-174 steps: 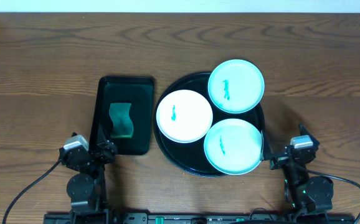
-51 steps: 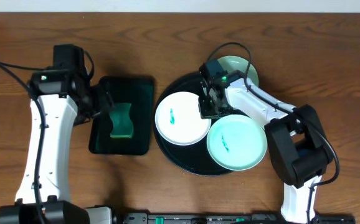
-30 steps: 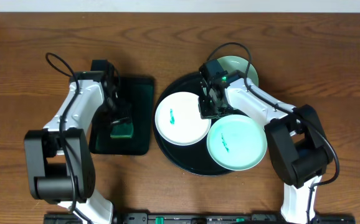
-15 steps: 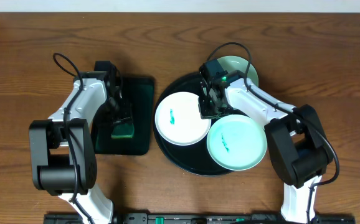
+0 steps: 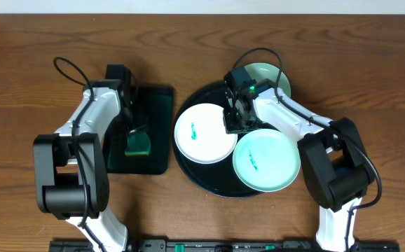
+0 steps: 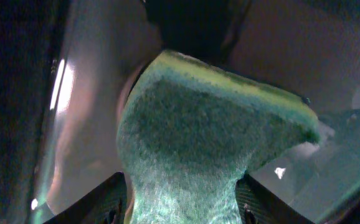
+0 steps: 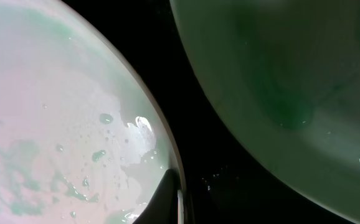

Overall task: Clean dirty plates on tray and stack at the side
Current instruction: 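Grasp the green sponge from the black tray with the left gripper, then scrub the white plate with the sponge while the right gripper holds it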

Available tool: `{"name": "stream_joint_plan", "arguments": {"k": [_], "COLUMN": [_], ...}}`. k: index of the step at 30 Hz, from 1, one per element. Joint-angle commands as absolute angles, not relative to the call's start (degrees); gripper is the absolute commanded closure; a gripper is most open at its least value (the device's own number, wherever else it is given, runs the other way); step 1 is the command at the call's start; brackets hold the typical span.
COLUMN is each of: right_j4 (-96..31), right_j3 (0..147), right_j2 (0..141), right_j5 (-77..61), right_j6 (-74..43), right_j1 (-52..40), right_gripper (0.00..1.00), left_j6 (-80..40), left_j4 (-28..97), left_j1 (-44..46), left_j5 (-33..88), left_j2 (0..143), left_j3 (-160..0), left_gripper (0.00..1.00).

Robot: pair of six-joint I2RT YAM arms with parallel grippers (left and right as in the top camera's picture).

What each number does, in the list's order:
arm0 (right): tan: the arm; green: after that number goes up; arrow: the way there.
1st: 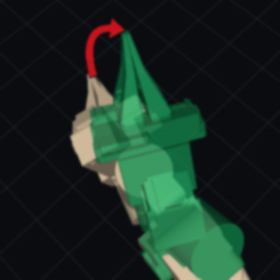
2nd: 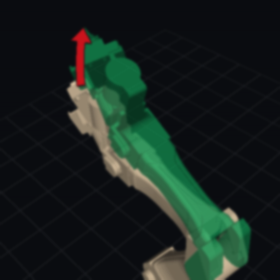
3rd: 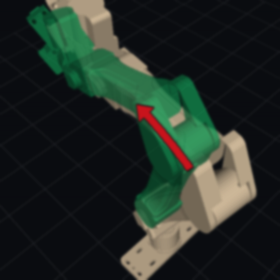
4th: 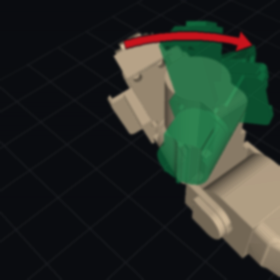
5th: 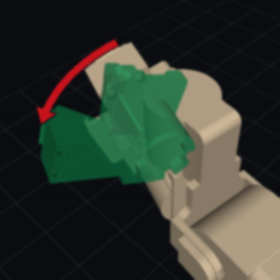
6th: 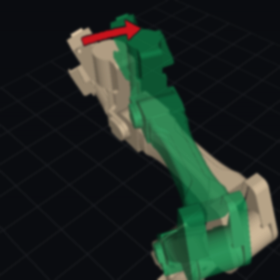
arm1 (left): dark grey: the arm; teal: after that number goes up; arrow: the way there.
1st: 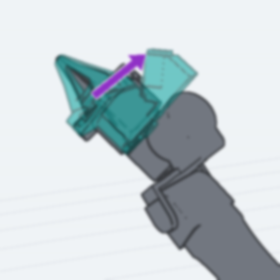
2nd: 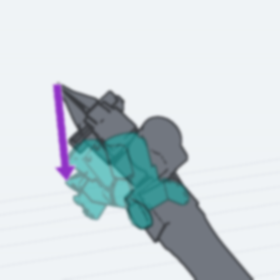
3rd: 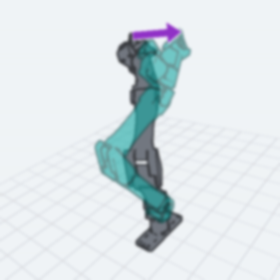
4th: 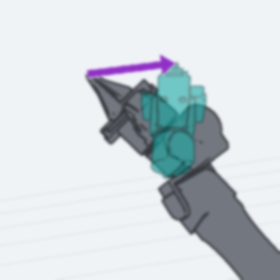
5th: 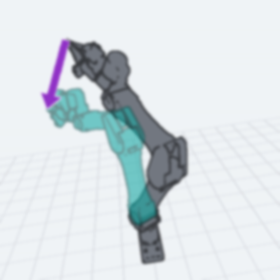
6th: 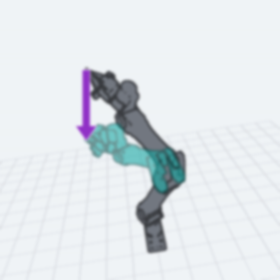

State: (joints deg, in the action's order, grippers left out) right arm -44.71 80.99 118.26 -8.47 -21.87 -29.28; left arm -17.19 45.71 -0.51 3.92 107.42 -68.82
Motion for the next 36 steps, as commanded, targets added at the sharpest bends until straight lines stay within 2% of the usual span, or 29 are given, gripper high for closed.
{"name": "stream_joint_plan", "arguments": {"k": [1,3,6,7,8,19,25,36], "right_j4": [-43.55,-43.46,-43.48,-43.48,-43.48,-43.03,-42.94,-42.74], "right_j3": [80.79,80.79,80.79,80.79,80.79,80.79,80.79,80.79], "right_j2": [120.68,120.68,120.68,120.68,120.68,120.68,120.68,120.68], "right_j5": [-8.40,-8.38,-8.16,-8.14,-7.92,-7.75,-7.79,-9.43], "right_j6": [-20.95,-20.93,-20.93,-20.93,-20.93,-20.95,-20.95,-20.93], "right_j1": [-31.16,-31.22,-31.42,-31.51,-31.51,-31.62,-31.62,-31.38], "right_gripper": [0.99,0.99,0.99,0.99,0.99,0.99,0.99,0.99], "left_j6": [-17.58,-16.93,-16.53,-16.53,-16.56,-14.63,-8.73,-10.48], "left_j4": [43.62,42.46,42.13,42.11,42.35,53.78,52.84,51.40], "left_j1": [-0.23,-0.01,0.14,0.14,0.14,0.14,0.14,0.16], "left_j5": [3.90,5.41,5.32,5.32,5.34,3.99,2.79,5.78], "left_j2": [108.38,108.38,108.38,108.33,108.18,99.07,98.17,98.17], "left_j3": [-64.93,-63.77,-63.59,-63.61,-63.72,-72.23,-72.16,-72.14], "left_gripper": [0.47,0.50,0.73,0.88,0.92,0.93,0.93,0.93]}}
